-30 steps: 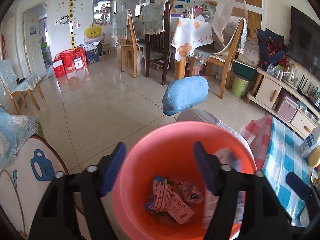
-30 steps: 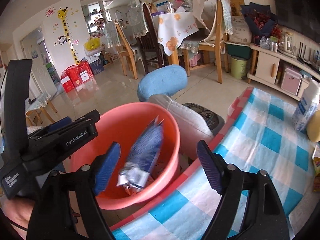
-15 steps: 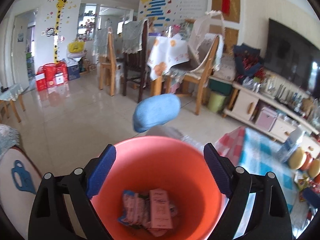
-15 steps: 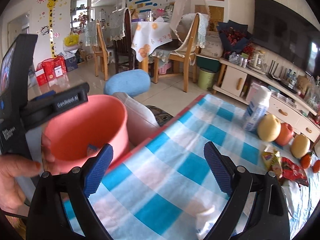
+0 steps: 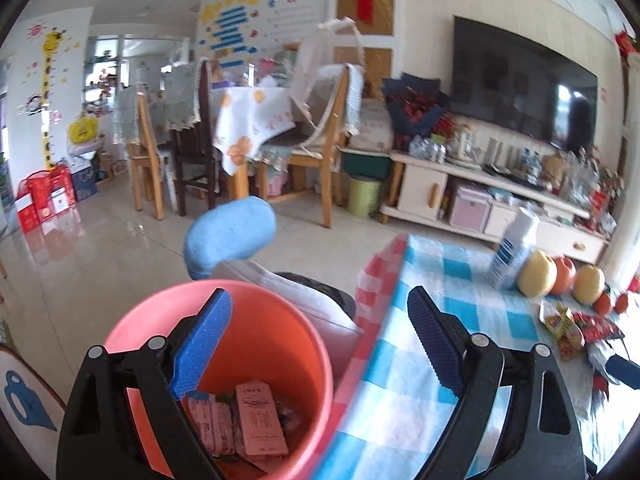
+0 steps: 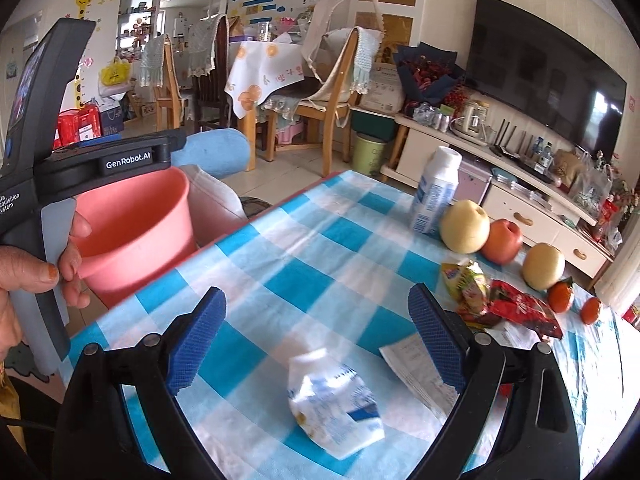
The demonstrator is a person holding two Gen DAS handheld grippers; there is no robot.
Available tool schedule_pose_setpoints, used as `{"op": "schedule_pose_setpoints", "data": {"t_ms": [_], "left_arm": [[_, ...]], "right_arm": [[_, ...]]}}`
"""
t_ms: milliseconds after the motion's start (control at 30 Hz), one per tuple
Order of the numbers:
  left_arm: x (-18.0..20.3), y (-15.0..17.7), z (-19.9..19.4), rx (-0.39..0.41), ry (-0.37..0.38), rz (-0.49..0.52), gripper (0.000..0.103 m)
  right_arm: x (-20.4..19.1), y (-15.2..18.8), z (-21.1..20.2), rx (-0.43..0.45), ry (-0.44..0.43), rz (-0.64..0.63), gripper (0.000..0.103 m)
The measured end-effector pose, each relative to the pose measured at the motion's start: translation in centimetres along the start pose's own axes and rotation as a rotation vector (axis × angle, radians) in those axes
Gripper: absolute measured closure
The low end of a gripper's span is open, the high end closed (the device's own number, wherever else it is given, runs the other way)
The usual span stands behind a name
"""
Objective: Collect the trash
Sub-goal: 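Move both tools back over the table toward the snack wrappers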
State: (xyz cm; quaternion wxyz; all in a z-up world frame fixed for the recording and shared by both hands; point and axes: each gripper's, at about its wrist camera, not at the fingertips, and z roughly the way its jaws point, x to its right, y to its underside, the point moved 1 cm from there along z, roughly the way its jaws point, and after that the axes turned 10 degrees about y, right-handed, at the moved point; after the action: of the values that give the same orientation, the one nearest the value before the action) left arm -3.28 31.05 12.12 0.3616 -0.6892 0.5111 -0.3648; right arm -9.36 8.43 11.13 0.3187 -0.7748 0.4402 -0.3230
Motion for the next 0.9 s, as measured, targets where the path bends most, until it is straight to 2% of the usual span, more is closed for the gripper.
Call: {"op": "schedule_pose_setpoints", "data": {"t_ms": [133,267,500,900], "left_arm": [[2.5,0.5,0.8,-0.056,0.077,0.045,0.014],[4.8,1.3,0.8,-0.059,0.12,0.085,0.014],[6.9,2.2,1.4,-0.089,0.193,0.077,0.014],[10.4,2.8,2.1,-0.11,0.247,0.07,0.014]], "right_arm": [[1.5,0.9,-0.3,-0.005,0.024,0.007,0.008],[3.2,1.8,-0.7,-0.003,0.052,0.015,0.006],[6.1,2.6,-1.1,0.002,0.072,0.071,0.004],[10.9,4.3,-1.2,-0.003,0.097,0.162,0.004]]}}
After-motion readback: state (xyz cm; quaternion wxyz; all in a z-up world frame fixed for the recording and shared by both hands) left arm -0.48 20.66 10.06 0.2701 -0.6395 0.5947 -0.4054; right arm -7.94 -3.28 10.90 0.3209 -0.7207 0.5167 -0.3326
